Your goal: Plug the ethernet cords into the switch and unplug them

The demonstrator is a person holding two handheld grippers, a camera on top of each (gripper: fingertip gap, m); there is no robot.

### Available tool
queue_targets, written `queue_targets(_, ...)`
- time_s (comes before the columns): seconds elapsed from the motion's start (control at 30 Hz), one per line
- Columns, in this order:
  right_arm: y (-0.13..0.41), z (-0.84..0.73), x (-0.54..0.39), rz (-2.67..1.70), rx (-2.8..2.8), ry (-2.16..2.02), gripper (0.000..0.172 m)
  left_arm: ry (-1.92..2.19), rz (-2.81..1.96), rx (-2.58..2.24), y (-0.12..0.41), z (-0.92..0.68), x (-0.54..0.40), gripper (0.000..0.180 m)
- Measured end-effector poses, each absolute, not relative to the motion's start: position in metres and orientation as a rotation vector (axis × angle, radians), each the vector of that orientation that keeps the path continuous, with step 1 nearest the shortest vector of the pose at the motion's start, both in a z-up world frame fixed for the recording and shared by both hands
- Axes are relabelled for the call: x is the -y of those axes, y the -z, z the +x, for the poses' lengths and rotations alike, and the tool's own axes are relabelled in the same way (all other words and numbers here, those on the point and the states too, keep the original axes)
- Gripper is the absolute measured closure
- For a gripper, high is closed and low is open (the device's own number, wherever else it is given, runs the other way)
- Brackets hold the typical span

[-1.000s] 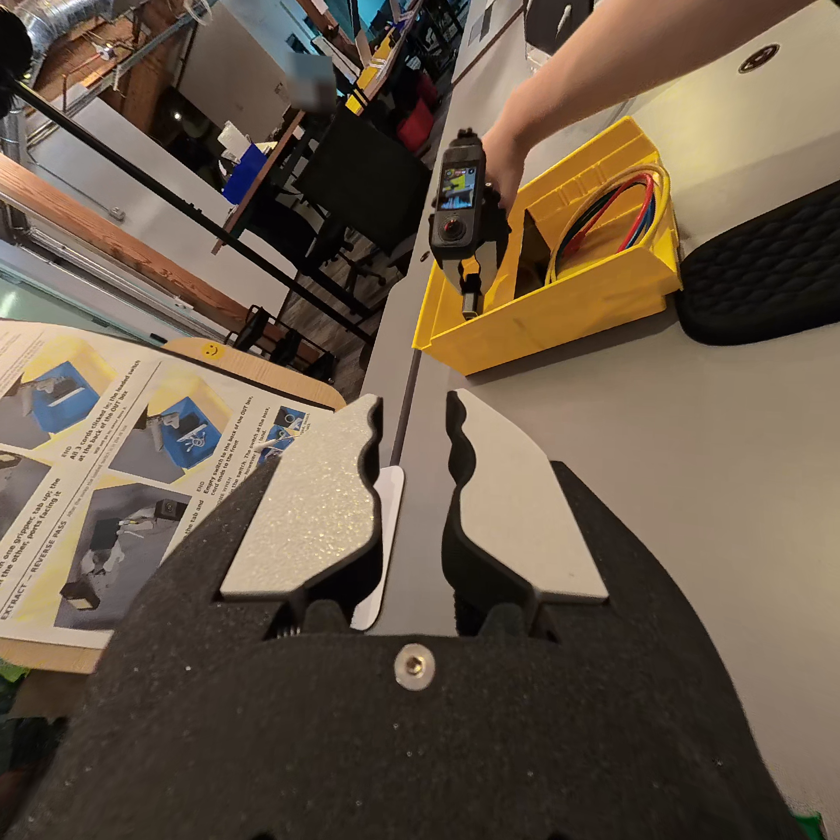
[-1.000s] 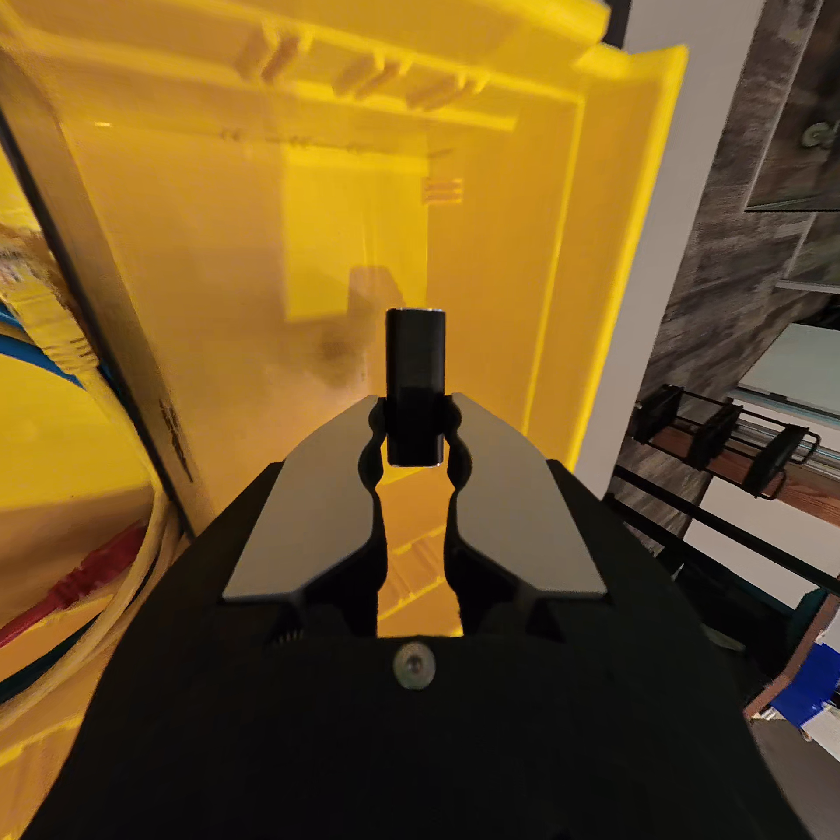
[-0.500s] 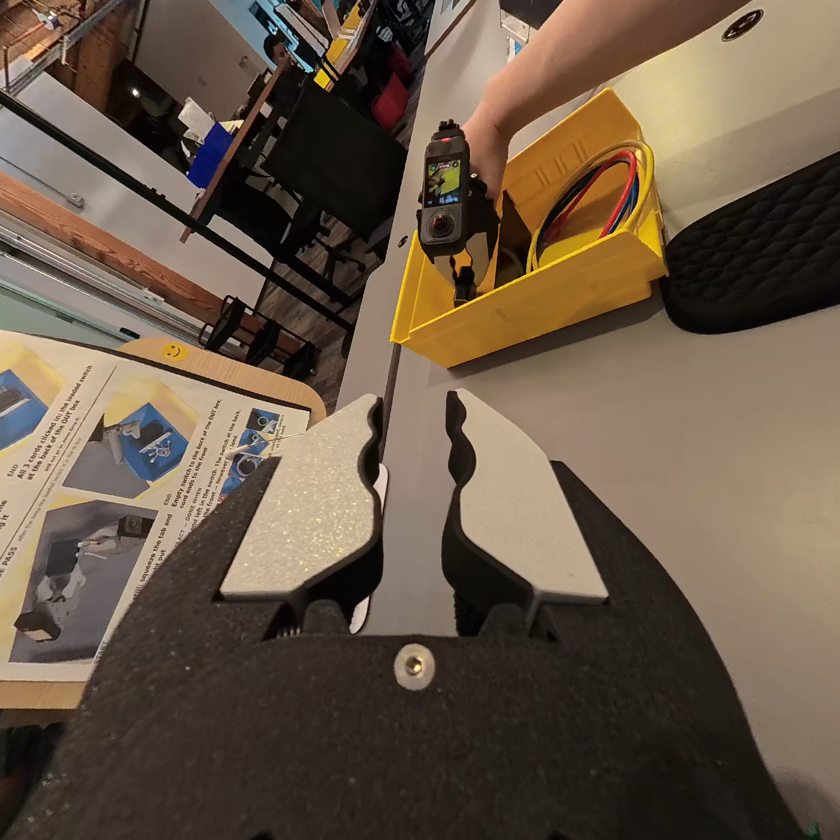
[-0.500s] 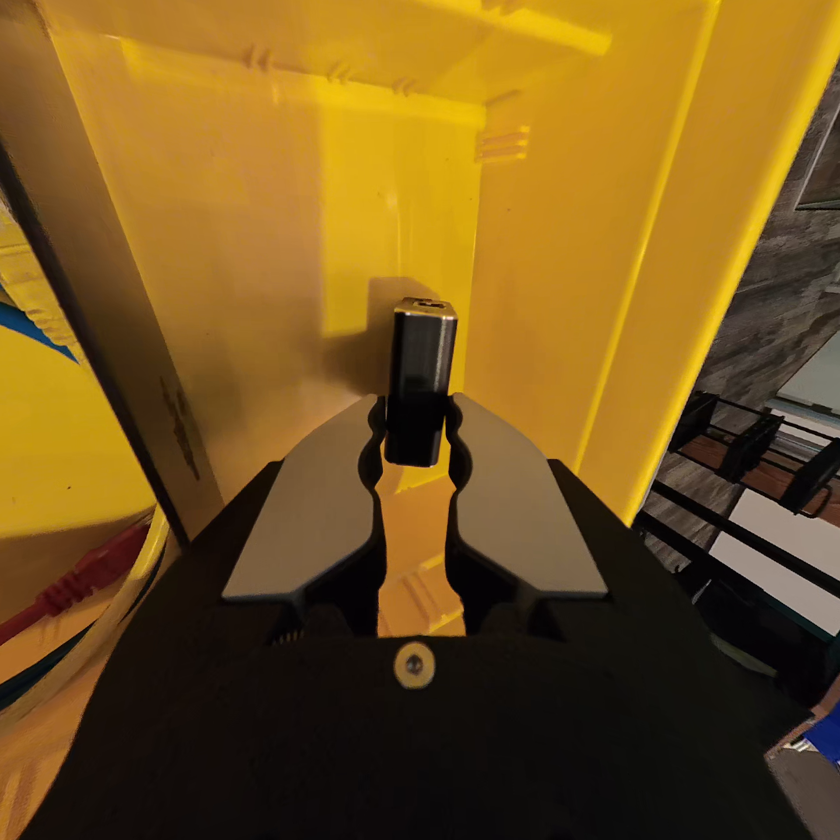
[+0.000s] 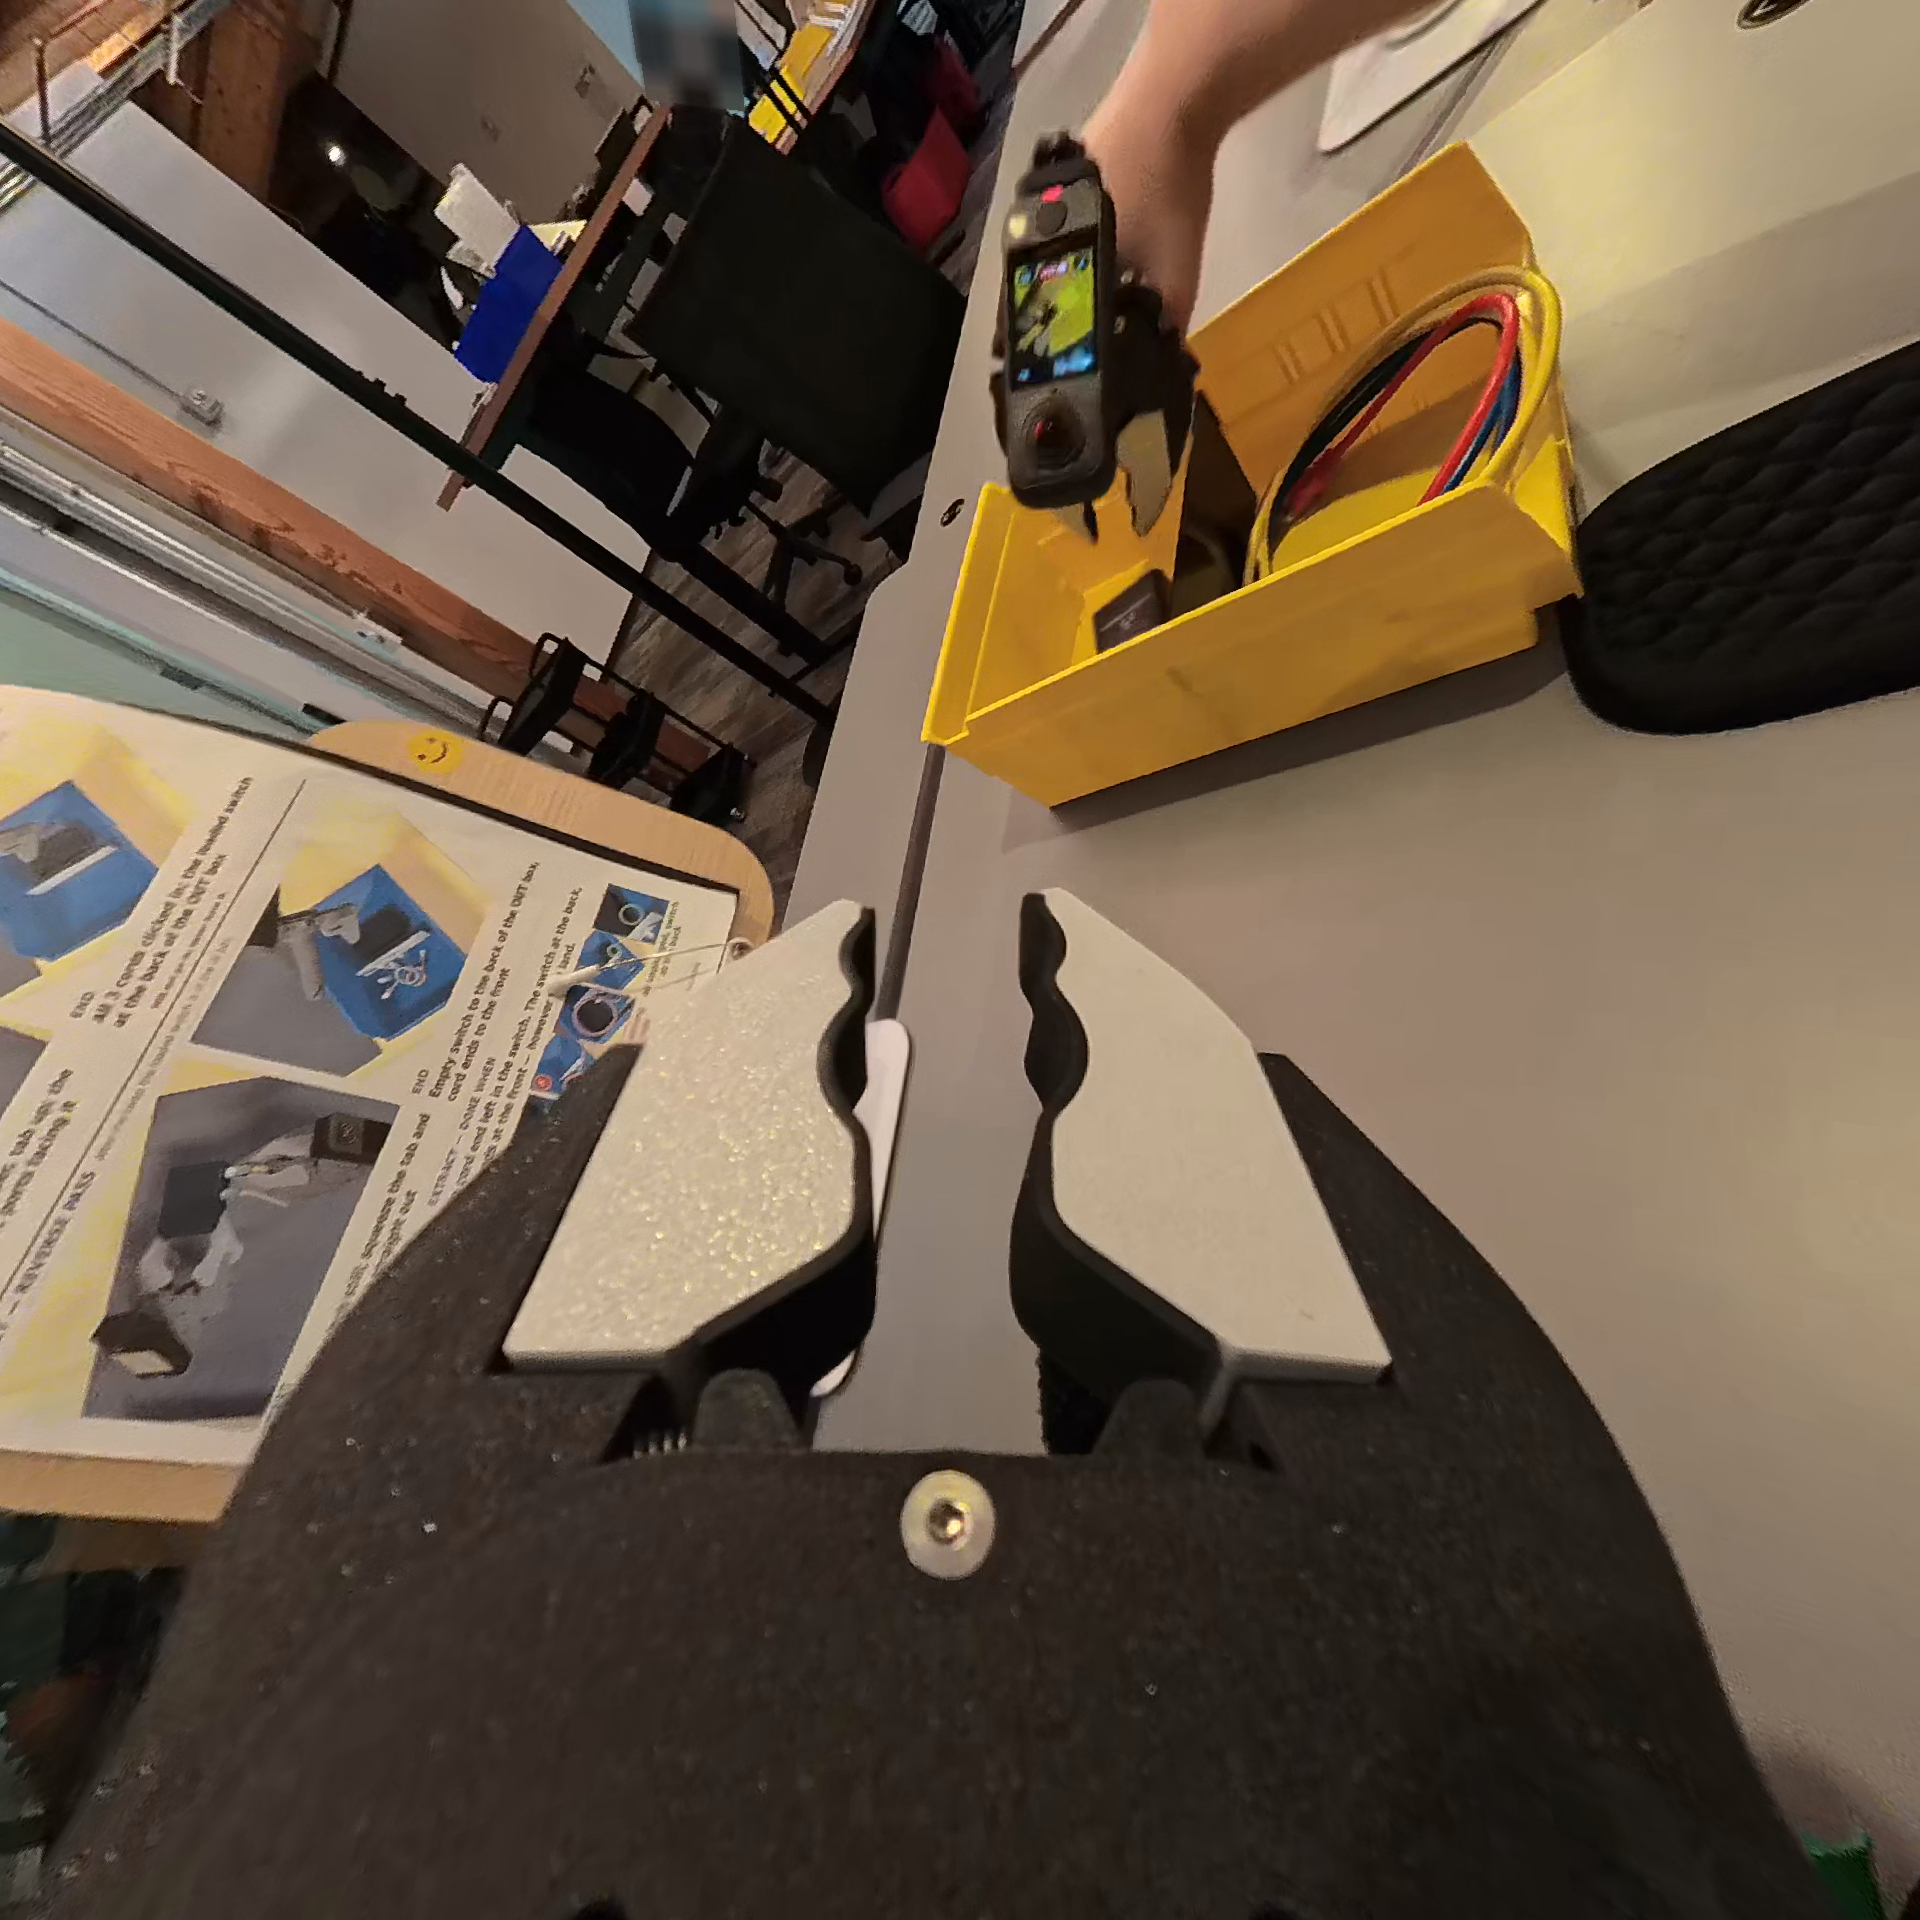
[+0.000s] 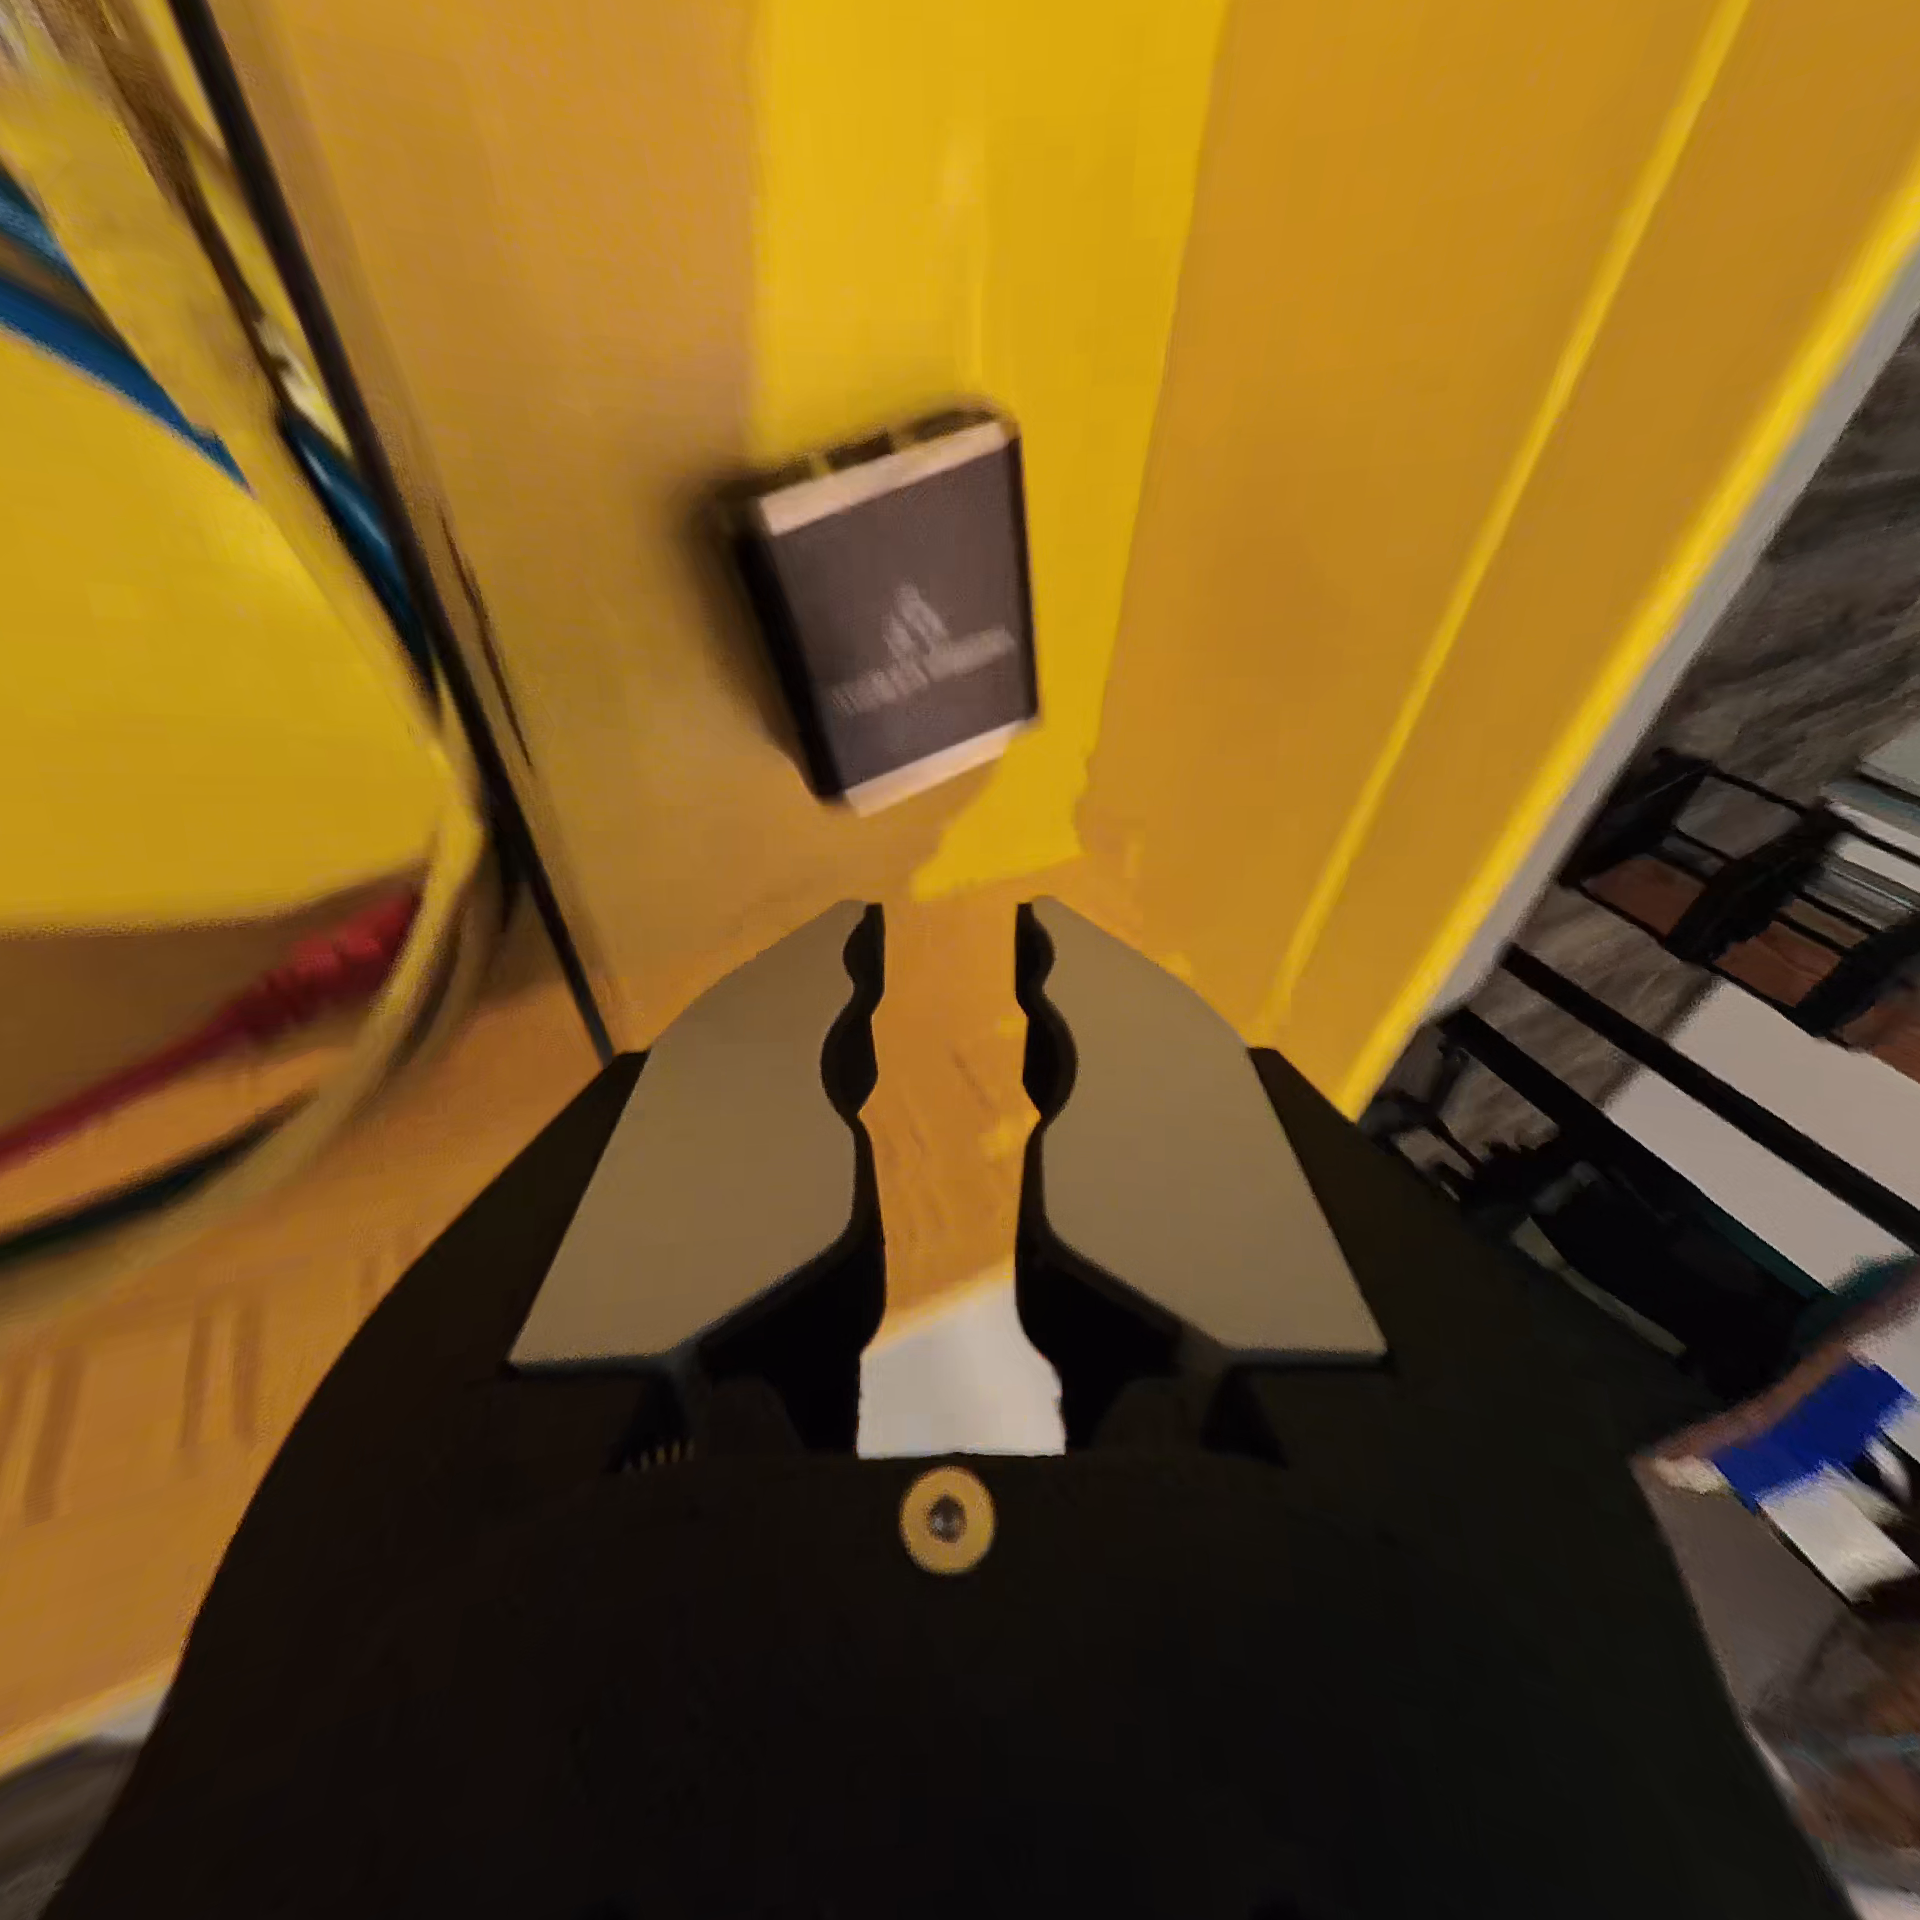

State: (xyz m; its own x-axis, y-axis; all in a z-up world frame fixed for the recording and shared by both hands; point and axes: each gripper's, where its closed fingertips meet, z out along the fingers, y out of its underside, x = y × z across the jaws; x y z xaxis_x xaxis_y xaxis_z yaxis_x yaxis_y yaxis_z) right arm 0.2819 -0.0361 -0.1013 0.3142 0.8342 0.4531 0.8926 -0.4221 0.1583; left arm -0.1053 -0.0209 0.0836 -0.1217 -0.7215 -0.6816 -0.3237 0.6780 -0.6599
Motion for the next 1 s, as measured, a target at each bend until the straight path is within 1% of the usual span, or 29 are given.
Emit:
queue_targets(0.03, 0.085, 0.292, 0.038, -2.44, 1.601, 0.815, 0.149, 0.412, -0.855, -1.705, -0.086, -0.109, 0.018, 0.155)
queue_targets(0.07, 0.064, 0.304, 0.037, -2.428, 1.508, 0.888, 0.156, 0.405, -0.864, -1.685, -0.09, -0.113, 0.014, 0.155)
queue_targets(0.1, 0.043, 0.318, 0.038, -2.457, 1.316, 0.906, 0.16, 0.401, -0.877, -1.66, -0.095, -0.118, 0.01, 0.155)
queue_targets(0.13, 0.029, 0.329, 0.044, -2.543, 1.046, 0.808, 0.159, 0.399, -0.896, -1.633, -0.1, -0.124, 0.005, 0.155)
queue_targets(0.2, 0.013, 0.333, 0.055, -2.564, 0.501, 0.46, 0.159, 0.387, -0.977, -1.599, -0.104, -0.14, -0.008, 0.154)
queue_targets(0.23, 0.008, 0.319, 0.059, -2.497, 0.374, 0.251, 0.159, 0.362, -1.034, -1.584, -0.104, -0.15, -0.017, 0.153)
queue_targets(0.27, 0.0, 0.31, 0.062, -2.398, 0.277, 0.171, 0.159, 0.329, -1.1, -1.561, -0.103, -0.162, -0.028, 0.153)
queue_targets(0.3, -0.003, 0.31, 0.068, -2.332, 0.19, 0.189, 0.155, 0.299, -1.185, -1.534, -0.1, -0.175, -0.039, 0.153)
queue_targets(0.33, 0.0, 0.311, 0.078, -2.324, 0.107, 0.233, 0.146, 0.275, -1.289, -1.496, -0.096, -0.191, -0.051, 0.152)
queue_targets(0.37, 0.013, 0.312, 0.092, -2.385, 0.013, 0.25, 0.144, 0.267, -1.427, -1.432, -0.091, -0.209, -0.064, 0.152)
queue_targets(0.4, 0.031, 0.313, 0.107, -2.494, -0.092, 0.238, 0.14, 0.309, -1.615, -1.334, -0.083, -0.228, -0.075, 0.157)
queue_targets(0.43, 0.047, 0.314, 0.119, -2.604, -0.205, 0.222, 0.13, 0.414, -1.801, -1.25, -0.073, -0.244, -0.079, 0.156)
queue_targets(0.5, 0.069, 0.309, 0.126, -2.728, -0.346, 0.146, 0.13, 0.662, -2.049, -1.134, -0.06, -0.267, -0.078, 0.155)
queue_targets(0.53, 0.074, 0.304, 0.125, -2.744, -0.359, 0.093, 0.13, 0.721, -2.098, -1.059, -0.059, -0.278, -0.084, 0.154)
queue_targets(0.63, 0.084, 0.3, 0.126, -2.749, -0.365, 0.028, 0.141, 0.623, -2.148, -0.814, -0.055, -0.321, -0.117, 0.15)
queue_targets(0.7, 0.09, 0.302, 0.132, -2.768, -0.401, -0.015, 0.161, 0.465, -2.246, -0.661, -0.041, -0.357, -0.133, 0.142)
queue_targets(0.73, 0.093, 0.298, 0.133, -2.771, -0.411, -0.079, 0.166, 0.383, -2.296, -0.607, -0.032, -0.373, -0.138, 0.138)
queue_targets(0.77, 0.098, 0.297, 0.136, -2.787, -0.416, -0.118, 0.166, 0.311, -2.348, -0.568, -0.022, -0.387, -0.142, 0.131)
queue_targets(0.83, 0.107, 0.294, 0.138, -2.809, -0.424, -0.186, 0.165, 0.225, -2.449, -0.533, 0.0, -0.406, -0.145, 0.125)
queue_targets(1.0, 0.112, 0.293, 0.138, -2.834, -0.477, -0.184, 0.165, 0.297, -2.685, -0.622, 0.056, -0.405, -0.14, 0.128)
